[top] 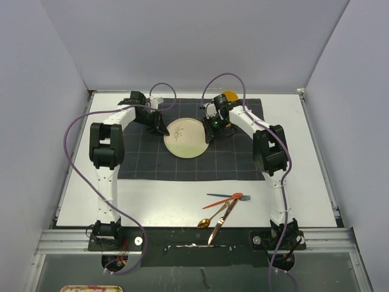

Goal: Set the dinner table for one person
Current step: Place the plate on the napkin.

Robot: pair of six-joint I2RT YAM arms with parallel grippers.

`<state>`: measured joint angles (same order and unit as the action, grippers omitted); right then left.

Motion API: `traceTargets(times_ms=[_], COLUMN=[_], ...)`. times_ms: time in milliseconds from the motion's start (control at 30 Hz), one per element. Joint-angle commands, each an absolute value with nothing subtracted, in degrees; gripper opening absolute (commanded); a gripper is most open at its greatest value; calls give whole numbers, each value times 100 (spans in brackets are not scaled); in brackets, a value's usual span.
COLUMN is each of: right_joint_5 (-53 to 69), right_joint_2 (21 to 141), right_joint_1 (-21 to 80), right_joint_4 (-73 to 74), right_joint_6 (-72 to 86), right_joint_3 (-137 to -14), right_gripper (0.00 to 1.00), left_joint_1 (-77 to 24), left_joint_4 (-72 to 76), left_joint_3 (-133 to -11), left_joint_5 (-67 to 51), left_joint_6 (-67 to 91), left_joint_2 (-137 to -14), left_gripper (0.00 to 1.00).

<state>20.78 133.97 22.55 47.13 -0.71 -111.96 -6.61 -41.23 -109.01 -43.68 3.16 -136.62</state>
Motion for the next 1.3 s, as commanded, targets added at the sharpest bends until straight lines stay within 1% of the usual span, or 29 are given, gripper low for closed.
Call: traceTargets(times_ms=[0, 133, 367, 500, 567, 800, 867, 933, 1033, 1067, 1267], right_joint_5=[2209, 2183, 2174, 2180, 2171, 2087, 2104, 2127, 2118, 2115, 2169], right_joint_2=[12862, 12791, 12855, 12902, 12913, 12910, 12915, 12930, 12958, 12962, 13113], right_joint_1=[2270, 2298, 2310, 2310, 2304, 2303, 2300, 2305, 2311, 2306, 2309], right_joint_4=[4944, 4869, 4862, 4854, 4840, 4773, 4772, 4803, 4824, 4817, 4855], right_joint_6=[34, 48, 59, 53, 50, 18, 22, 24, 40, 48, 85], right_joint_3=[-11041, -10924, -10993, -11056, -11070, -11156, -11200, -11228, -11219, -11220, -11352], right_gripper=[26, 25, 15, 13, 10, 7, 7, 9, 19, 21, 22], left_joint_1=[-642, -642, -642, -633, -633, -632, -633, -631, -633, -633, -641], left_joint_4=[-3909, -3909, -3962, -3958, -3979, -4014, -4033, -4051, -4052, -4052, -4061], left_joint_3=[-11094, -11069, -11070, -11013, -11002, -11002, -10995, -10990, -10976, -10974, -10960], left_joint_5=[-4136, -4140, -4140, -4139, -4139, -4153, -4153, -4142, -4144, -4150, -4190], left_joint_6=[-42, -53, -87, -114, -114, -140, -158, -167, -175, -176, -158], left_joint_2=[-13522, -13505, -13444, -13395, -13401, -13396, -13396, -13395, -13376, -13369, -13362], left_gripper=[0, 0, 0, 0, 0, 0, 0, 0, 0, 0, 0])
